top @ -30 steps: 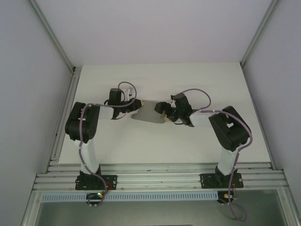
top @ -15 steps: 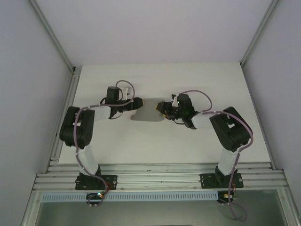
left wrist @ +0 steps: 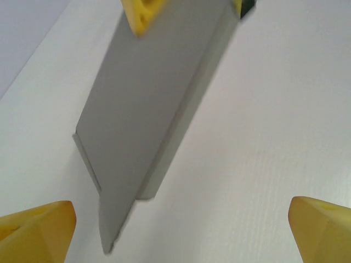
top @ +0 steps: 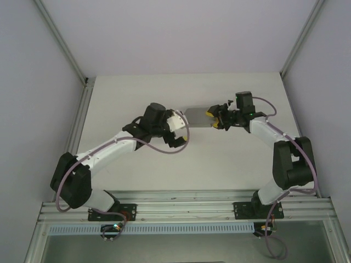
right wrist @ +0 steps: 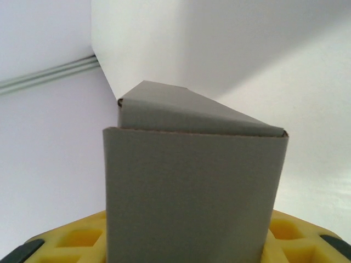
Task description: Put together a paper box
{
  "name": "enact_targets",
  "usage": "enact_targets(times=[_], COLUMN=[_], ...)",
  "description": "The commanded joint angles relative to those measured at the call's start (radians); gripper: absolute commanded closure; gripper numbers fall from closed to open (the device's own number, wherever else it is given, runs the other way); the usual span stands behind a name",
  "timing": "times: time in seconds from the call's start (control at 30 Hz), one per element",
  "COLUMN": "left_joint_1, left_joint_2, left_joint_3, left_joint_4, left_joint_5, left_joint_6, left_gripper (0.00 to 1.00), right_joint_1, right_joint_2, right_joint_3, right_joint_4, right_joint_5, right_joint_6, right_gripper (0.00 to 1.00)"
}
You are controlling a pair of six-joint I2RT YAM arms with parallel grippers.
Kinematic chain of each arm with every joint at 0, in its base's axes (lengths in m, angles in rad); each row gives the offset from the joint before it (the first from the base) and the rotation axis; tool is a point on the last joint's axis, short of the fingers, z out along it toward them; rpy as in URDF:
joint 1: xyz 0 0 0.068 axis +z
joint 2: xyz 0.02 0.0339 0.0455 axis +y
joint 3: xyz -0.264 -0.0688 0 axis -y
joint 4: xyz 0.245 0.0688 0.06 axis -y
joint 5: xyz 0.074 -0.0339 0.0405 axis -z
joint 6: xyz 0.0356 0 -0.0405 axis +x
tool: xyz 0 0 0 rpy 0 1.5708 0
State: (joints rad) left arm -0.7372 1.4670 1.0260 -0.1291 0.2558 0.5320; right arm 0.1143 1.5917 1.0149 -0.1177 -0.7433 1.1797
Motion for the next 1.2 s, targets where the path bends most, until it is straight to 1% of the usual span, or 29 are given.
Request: enact_targets(times=[0.0,0.07,0.17,0.23,0.3,0.37,0.4,0.5,0.67,0.73,0.77,0.83,0.87,0.9,0.93,1.0,1.03,1.07,1.1,1.17], left_joint_1=[0.009,0.000,-0.018,-0.021,-0.024,-0.025,-0.026,-0.027,-0.032,-0.032,-0.031,-0.032,-0.032,-0.032,-0.032,-0.031,-0.031,-0.029,-0.026,-0.017], left_joint_2=[0.060,0.099,0.126,0.128,0.134,0.138,0.139,0.145,0.144,0.138,0.135,0.126,0.121,0.116,0.107,0.092,0.084,0.079,0.074,0.069], left_joint_3=[0.017,0.054,0.041,0.022,0.022,0.025,0.028,0.035,0.043,0.043,0.045,0.043,0.042,0.038,0.033,0.026,0.028,0.032,0.042,0.075], left_joint_4=[0.038,0.042,0.163,0.210,0.233,0.262,0.265,0.271,0.247,0.239,0.226,0.206,0.192,0.188,0.180,0.148,0.122,0.088,0.036,-0.118], left_joint_5=[-0.137,-0.145,-0.177,-0.153,-0.150,-0.161,-0.153,-0.126,-0.126,-0.134,-0.133,-0.131,-0.127,-0.125,-0.119,-0.115,-0.116,-0.125,-0.132,-0.129], left_joint_6=[0.202,0.212,0.220,0.234,0.232,0.212,0.208,0.211,0.230,0.230,0.234,0.237,0.239,0.238,0.238,0.247,0.254,0.263,0.269,0.272], left_gripper=[0.00,0.00,0.00,0.00,0.03,0.06,0.09,0.24,0.56,0.69,0.70,0.72,0.71,0.71,0.71,0.71,0.72,0.72,0.72,0.71], right_joint_1=[0.002,0.001,0.002,0.003,0.003,0.004,0.005,0.011,0.016,0.016,0.016,0.013,0.011,0.008,0.004,-0.008,-0.021,-0.037,-0.055,-0.089], right_joint_2=[-0.019,-0.012,-0.007,-0.007,-0.006,0.001,0.006,0.022,0.021,0.015,0.011,-0.002,-0.008,-0.015,-0.021,-0.041,-0.060,-0.085,-0.120,-0.227], right_joint_3=[0.029,0.037,0.017,-0.013,-0.033,-0.035,-0.037,-0.053,-0.065,-0.071,-0.075,-0.080,-0.079,-0.079,-0.075,-0.070,-0.069,-0.072,-0.077,-0.088], right_joint_4=[-0.162,-0.157,-0.098,-0.019,0.038,0.032,0.029,0.073,0.098,0.095,0.097,0.081,0.073,0.063,0.035,-0.018,-0.052,-0.072,-0.093,-0.146], right_joint_5=[-0.174,-0.217,-0.253,-0.271,-0.281,-0.284,-0.288,-0.318,-0.335,-0.338,-0.335,-0.327,-0.323,-0.319,-0.310,-0.283,-0.256,-0.222,-0.167,0.017], right_joint_6=[0.084,0.112,0.176,0.242,0.289,0.283,0.280,0.307,0.311,0.304,0.301,0.284,0.272,0.257,0.234,0.174,0.130,0.084,0.034,-0.128], right_gripper=[0.68,0.68,0.68,0.68,0.68,0.67,0.67,0.66,0.62,0.58,0.58,0.53,0.48,0.40,0.29,0.20,0.04,0.00,0.00,0.00])
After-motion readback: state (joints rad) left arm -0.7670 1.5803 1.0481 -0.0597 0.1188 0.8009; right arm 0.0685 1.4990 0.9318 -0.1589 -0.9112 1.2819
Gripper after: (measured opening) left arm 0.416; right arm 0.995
